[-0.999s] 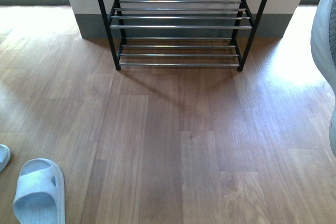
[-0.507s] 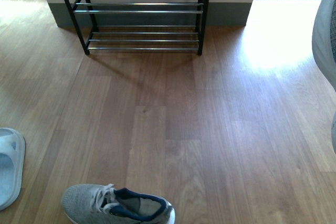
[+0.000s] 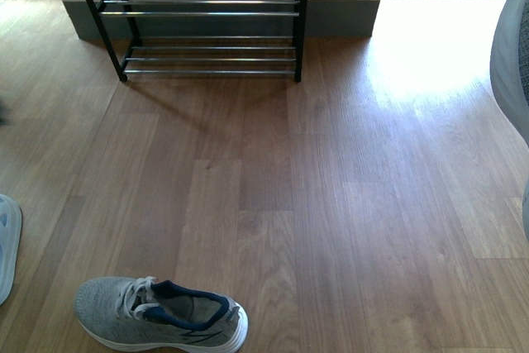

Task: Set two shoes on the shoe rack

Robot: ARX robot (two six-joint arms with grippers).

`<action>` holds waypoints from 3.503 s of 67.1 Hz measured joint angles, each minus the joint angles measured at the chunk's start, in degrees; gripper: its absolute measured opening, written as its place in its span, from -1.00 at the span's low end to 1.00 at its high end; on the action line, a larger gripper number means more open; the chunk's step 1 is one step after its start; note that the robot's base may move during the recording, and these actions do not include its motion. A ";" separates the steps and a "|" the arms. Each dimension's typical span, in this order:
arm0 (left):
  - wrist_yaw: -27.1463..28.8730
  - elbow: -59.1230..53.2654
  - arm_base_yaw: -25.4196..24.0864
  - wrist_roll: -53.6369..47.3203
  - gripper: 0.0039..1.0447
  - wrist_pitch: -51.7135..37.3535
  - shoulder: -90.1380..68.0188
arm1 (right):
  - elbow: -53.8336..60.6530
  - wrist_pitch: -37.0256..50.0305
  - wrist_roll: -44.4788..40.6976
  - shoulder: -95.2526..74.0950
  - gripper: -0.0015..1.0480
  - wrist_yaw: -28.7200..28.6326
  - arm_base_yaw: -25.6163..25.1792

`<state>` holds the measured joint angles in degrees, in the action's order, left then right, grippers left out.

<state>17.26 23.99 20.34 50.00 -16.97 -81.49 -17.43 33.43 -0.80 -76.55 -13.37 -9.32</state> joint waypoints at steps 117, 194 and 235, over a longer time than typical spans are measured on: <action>-13.00 29.38 4.87 34.71 0.83 1.77 -70.05 | 0.00 0.00 0.00 0.00 -0.97 0.02 0.02; -13.99 44.48 4.81 29.94 -0.39 8.83 -80.96 | 0.00 0.00 0.00 0.00 -0.97 0.02 0.02; 3.45 20.15 0.31 0.90 -0.96 -4.59 -48.33 | 0.00 0.00 0.00 0.00 -0.97 0.02 0.04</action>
<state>20.71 44.14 20.64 50.89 -21.56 -129.82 -17.43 33.43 -0.80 -76.55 -13.34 -9.28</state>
